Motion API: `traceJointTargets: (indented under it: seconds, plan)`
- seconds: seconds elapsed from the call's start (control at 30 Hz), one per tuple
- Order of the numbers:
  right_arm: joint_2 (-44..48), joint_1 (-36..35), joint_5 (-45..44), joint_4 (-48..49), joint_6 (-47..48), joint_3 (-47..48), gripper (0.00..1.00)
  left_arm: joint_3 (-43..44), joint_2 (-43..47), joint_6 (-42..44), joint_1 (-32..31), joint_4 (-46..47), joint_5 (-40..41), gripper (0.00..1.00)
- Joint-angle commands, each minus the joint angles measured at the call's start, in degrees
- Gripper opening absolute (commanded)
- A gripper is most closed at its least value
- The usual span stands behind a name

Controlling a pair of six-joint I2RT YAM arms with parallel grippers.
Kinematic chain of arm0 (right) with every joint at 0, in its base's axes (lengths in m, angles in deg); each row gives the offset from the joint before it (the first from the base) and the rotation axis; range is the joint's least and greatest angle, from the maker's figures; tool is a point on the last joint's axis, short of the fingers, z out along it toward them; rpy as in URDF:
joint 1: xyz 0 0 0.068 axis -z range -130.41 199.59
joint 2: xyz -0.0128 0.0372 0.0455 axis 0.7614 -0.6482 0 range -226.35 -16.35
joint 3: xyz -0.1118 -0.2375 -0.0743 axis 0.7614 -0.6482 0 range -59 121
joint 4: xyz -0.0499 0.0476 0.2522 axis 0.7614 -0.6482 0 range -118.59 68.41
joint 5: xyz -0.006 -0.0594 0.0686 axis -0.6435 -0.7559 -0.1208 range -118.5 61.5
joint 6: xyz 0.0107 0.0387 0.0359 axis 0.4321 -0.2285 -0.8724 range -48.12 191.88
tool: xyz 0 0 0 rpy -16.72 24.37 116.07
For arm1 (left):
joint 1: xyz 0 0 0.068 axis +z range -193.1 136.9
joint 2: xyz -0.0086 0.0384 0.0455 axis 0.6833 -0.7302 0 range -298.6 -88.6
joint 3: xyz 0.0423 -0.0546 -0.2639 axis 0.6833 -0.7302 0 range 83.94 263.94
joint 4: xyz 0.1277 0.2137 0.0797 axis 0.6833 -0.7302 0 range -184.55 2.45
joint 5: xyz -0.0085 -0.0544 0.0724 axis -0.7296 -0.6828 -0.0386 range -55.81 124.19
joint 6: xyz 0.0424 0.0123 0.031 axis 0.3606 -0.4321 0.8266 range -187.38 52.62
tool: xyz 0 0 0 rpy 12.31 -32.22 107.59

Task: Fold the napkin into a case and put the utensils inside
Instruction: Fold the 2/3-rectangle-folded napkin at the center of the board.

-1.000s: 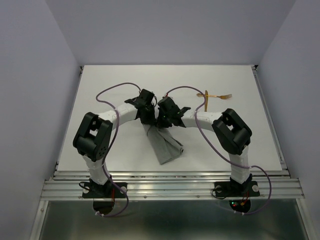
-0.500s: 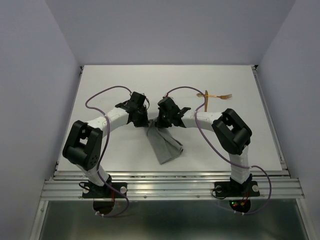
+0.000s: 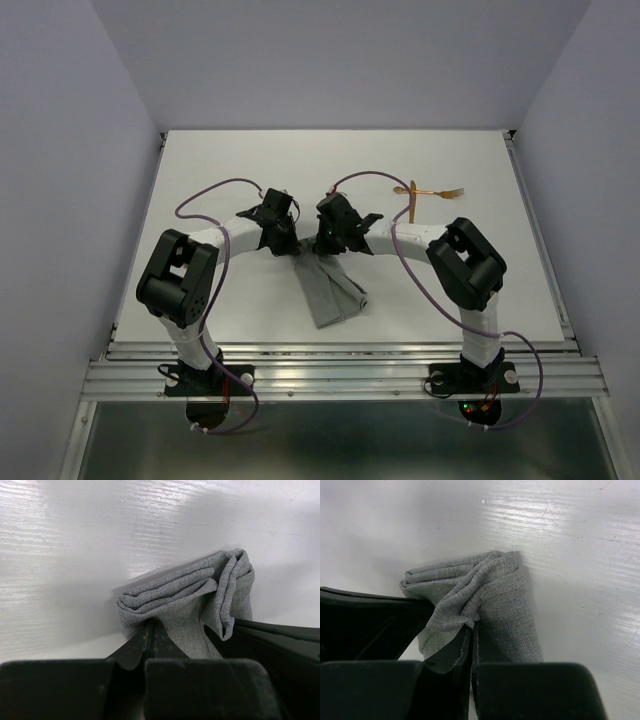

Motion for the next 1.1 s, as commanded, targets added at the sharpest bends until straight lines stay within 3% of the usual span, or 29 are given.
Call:
traceJointTargets:
  seconds: [0.0,0.8,1.07]
  plan:
    - [3.4,-0.3,-0.6,-2.8,1.5,1.6,0.01,-2.3,-1.0,-0.7,-0.3,0.4,-0.4,0.0]
    - [-4.5,-1.4,0.5,-4.1,1.0,10.8,0.0,-2.9,-0.8,-0.6,-0.3,1.3,-1.7,0.0]
    - [-7.1,-1.4,-0.3,-3.3,-0.1,9.4,0.01,-2.9,0.3,-0.6,-0.3,1.0,-1.8,0.0]
